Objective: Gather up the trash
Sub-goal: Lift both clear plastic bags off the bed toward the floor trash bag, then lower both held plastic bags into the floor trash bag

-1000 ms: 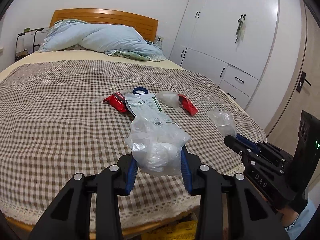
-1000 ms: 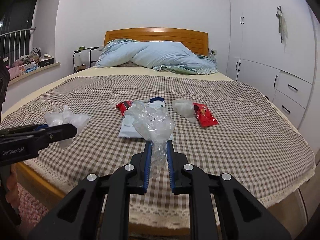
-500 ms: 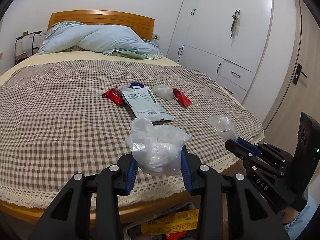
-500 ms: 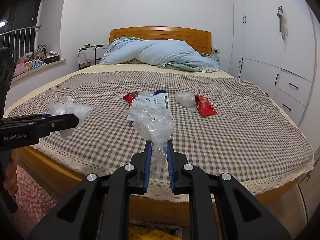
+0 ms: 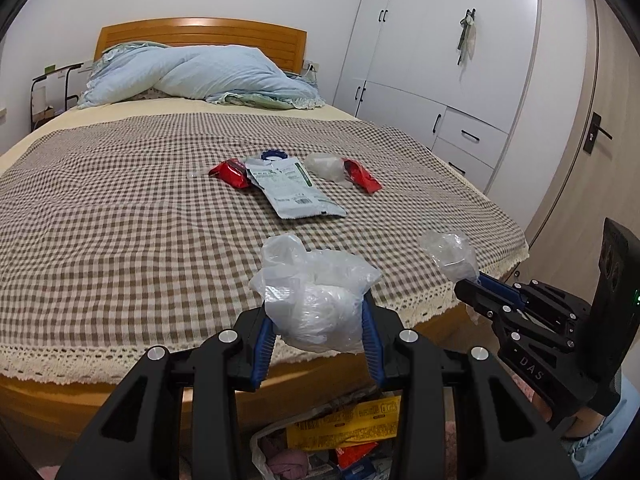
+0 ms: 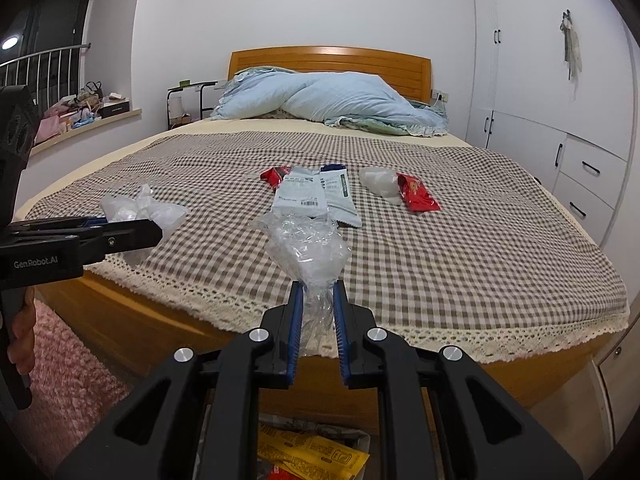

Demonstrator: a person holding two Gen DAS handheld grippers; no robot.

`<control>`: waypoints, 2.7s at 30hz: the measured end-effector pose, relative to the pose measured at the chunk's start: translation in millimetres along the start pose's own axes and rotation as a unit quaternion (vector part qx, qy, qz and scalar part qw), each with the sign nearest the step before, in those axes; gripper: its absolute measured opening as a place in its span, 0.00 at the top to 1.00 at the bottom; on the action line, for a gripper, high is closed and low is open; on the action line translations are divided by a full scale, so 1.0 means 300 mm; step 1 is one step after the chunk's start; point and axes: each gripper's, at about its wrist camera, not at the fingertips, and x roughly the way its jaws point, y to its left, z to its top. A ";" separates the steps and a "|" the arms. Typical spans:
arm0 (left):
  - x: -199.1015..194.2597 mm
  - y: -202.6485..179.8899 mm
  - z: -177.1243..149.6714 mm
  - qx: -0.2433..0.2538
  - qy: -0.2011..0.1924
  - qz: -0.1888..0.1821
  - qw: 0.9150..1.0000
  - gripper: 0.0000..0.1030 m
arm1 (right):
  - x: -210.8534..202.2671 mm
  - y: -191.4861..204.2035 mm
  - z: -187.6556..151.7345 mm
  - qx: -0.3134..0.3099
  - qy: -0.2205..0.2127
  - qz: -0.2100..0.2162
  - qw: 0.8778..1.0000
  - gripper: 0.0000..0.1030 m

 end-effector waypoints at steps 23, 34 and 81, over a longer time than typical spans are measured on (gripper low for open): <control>0.005 -0.004 -0.183 -0.001 0.050 -0.011 0.999 0.65 | -0.035 0.055 -0.138 -0.005 0.043 0.020 0.999 0.85; 0.055 0.005 -0.282 -0.004 0.093 -0.011 0.996 0.65 | -0.019 0.058 -0.213 -0.002 0.074 0.024 0.997 0.85; 0.344 0.020 -0.562 0.013 0.236 0.006 0.972 0.65 | 0.153 0.062 -0.495 -0.015 0.244 0.052 0.968 0.85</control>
